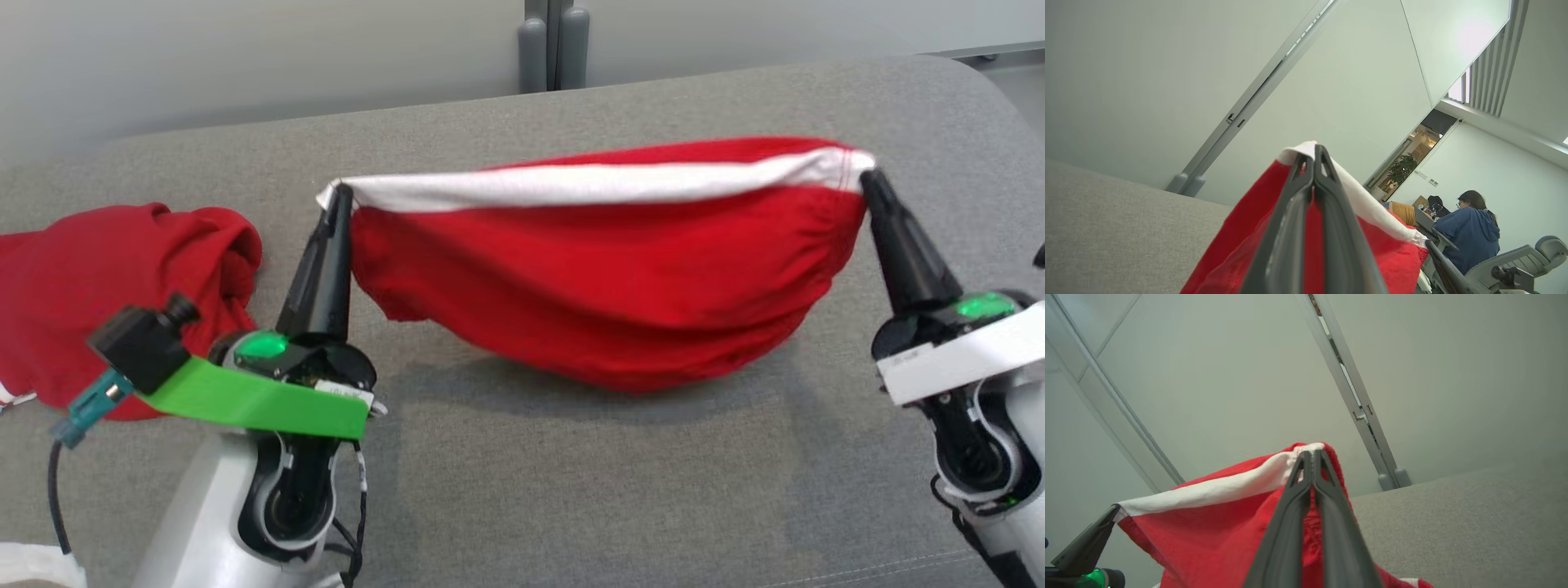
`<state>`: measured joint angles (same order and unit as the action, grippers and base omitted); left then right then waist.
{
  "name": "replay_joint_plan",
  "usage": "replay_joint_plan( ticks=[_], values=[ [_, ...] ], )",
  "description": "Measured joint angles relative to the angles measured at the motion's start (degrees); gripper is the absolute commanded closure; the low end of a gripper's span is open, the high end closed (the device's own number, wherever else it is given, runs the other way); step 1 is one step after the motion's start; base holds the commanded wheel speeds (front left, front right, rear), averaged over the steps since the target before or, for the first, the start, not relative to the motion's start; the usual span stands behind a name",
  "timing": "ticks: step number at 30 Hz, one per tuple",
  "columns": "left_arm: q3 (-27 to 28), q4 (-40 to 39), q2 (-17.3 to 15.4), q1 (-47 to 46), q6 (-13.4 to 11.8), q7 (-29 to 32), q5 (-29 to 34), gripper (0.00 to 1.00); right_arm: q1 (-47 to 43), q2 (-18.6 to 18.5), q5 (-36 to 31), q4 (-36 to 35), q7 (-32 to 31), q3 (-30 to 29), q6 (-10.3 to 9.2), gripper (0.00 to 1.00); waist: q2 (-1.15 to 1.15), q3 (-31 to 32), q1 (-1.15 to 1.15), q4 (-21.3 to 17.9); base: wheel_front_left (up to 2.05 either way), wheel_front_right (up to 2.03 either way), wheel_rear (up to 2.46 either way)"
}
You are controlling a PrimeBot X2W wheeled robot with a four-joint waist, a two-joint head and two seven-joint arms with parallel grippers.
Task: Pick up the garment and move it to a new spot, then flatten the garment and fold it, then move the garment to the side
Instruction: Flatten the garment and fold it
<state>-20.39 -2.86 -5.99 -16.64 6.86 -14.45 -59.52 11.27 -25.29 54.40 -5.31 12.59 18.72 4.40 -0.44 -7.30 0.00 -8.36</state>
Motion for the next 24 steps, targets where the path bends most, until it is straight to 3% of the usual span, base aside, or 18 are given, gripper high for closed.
replay_joint_plan(
  ticks=[11, 22, 23, 24],
  values=[
    [-4.1, 2.5, -0.5, 8.1, -1.3, 1.4, 0.0, 1.0, -6.5, 1.6, -0.4, 10.6, -5.9, 9.0, -0.45, 1.0, 0.0, -2.9, 0.0, 2.3, 0.0, 0.0, 0.0],
    [-5.1, 3.5, -0.8, 10.6, -1.3, 1.4, 0.2, 1.0, -6.9, 3.2, -1.3, 17.0, -9.6, 13.3, -0.09, 1.0, 0.0, -3.1, 0.0, 4.4, 0.0, 0.0, 0.0],
    [-5.1, 3.5, -0.8, 10.9, -1.3, 1.4, 0.3, 1.0, -6.7, 3.3, -1.5, 17.3, -9.9, 13.5, 0.09, 0.96, 0.0, -3.1, 0.0, 4.4, 0.0, 0.0, 0.0],
    [-5.2, 3.5, -0.8, 11.0, -1.3, 1.4, 0.3, 1.0, -6.4, 3.3, -1.5, 17.6, -10.3, 13.6, 0.13, 0.77, 0.0, -3.1, 0.0, 4.5, 0.0, 0.0, 0.0]
  ],
)
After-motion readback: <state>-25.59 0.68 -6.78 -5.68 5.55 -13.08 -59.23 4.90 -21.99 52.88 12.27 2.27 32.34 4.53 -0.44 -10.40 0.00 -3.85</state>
